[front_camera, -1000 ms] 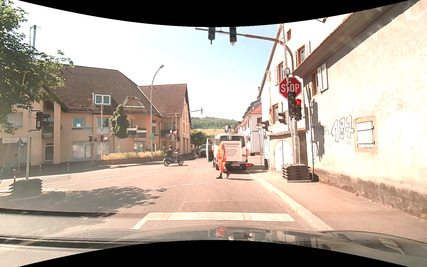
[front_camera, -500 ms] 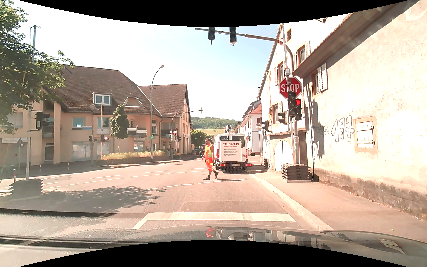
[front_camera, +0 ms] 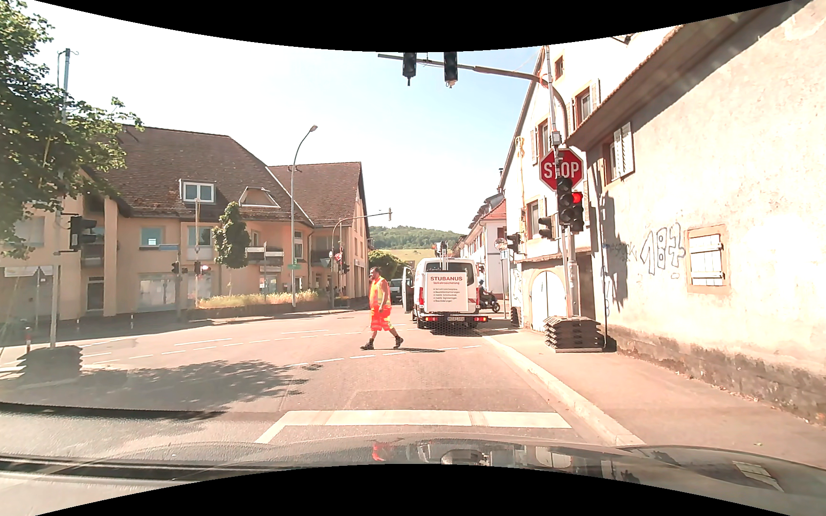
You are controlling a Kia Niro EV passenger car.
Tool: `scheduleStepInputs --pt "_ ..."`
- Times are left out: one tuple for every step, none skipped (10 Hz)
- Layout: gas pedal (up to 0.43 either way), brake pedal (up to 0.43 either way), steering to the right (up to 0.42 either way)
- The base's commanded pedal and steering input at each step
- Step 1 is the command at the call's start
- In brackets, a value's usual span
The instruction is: Follow the waypoints while adhering to traffic rules and regulations
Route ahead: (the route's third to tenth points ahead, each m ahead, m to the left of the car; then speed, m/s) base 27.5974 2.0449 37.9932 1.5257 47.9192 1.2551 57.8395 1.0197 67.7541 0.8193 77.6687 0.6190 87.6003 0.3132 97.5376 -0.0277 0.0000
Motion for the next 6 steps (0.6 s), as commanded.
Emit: scheduleStepInputs --pt "0.000 0.262 -0.006" --pt "0.000 0.268 -0.006" --pt "0.000 0.268 -0.006" --pt "0.000 0.268 -0.006" --pt "0.000 0.268 -0.006" --pt "0.000 0.268 -0.006"
